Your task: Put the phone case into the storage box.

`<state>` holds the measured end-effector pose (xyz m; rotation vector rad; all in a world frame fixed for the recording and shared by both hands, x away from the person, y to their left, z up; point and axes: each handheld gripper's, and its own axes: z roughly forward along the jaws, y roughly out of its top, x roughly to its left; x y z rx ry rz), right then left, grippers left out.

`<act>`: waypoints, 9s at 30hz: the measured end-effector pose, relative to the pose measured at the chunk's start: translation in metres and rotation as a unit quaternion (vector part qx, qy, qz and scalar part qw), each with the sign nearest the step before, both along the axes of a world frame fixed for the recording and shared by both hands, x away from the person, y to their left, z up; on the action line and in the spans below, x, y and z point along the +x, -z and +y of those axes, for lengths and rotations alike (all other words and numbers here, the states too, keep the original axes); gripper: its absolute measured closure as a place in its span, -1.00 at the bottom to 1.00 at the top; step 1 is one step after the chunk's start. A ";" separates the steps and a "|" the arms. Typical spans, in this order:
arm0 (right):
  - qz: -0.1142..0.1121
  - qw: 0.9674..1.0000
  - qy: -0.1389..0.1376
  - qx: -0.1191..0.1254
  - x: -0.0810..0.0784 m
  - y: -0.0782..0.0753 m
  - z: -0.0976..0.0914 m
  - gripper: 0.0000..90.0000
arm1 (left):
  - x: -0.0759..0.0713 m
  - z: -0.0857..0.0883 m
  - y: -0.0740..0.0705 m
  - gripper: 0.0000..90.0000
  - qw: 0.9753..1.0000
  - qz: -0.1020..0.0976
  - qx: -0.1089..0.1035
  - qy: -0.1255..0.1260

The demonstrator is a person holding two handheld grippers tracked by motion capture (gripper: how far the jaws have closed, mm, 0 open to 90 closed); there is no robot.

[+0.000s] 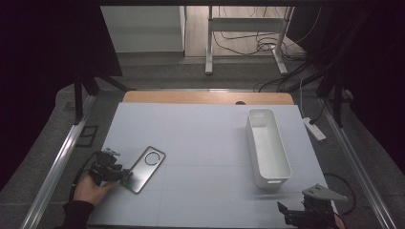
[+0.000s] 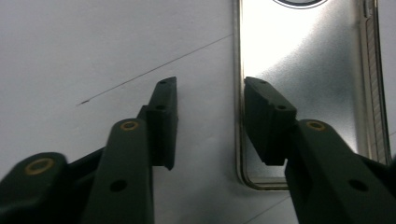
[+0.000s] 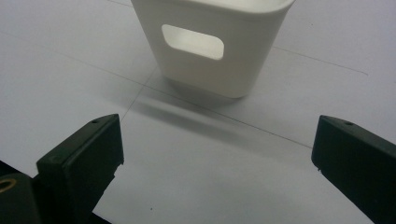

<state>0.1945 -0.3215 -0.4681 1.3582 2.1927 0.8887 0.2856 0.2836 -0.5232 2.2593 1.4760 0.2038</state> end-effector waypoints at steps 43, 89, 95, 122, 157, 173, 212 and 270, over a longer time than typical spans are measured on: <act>-0.011 1.000 0.005 0.024 -0.002 -0.002 -0.005 -1.00 | -0.035 -0.015 -0.025 0.97 0.990 -0.104 -0.090 0.009; -0.005 0.986 -0.136 0.101 0.016 -0.032 0.032 -1.00 | -0.085 -0.057 -0.041 0.97 0.980 -0.160 -0.112 0.036; -0.008 0.984 -0.147 0.105 0.024 -0.034 0.038 -1.00 | -0.080 -0.061 -0.041 0.97 0.980 -0.161 -0.113 0.043; 0.038 0.968 -0.205 0.141 0.048 -0.034 0.080 -1.00 | -0.068 -0.077 -0.044 0.97 0.976 -0.162 -0.124 0.074; 0.081 0.956 -0.227 0.165 0.077 -0.018 0.137 -1.00 | -0.056 -0.094 -0.044 0.97 0.971 -0.169 -0.139 0.092; 0.089 0.952 -0.233 0.178 0.086 -0.016 0.152 -1.00 | -0.052 -0.109 -0.044 0.97 0.969 -0.173 -0.146 0.101; 0.119 0.942 -0.247 0.194 0.099 -0.013 0.191 -0.91 | -0.050 -0.145 -0.044 0.97 0.961 -0.195 -0.153 0.125; 0.207 0.908 -0.225 0.286 0.106 0.001 0.195 0.90 | -0.050 -0.135 -0.039 0.03 0.951 -0.180 -0.196 0.157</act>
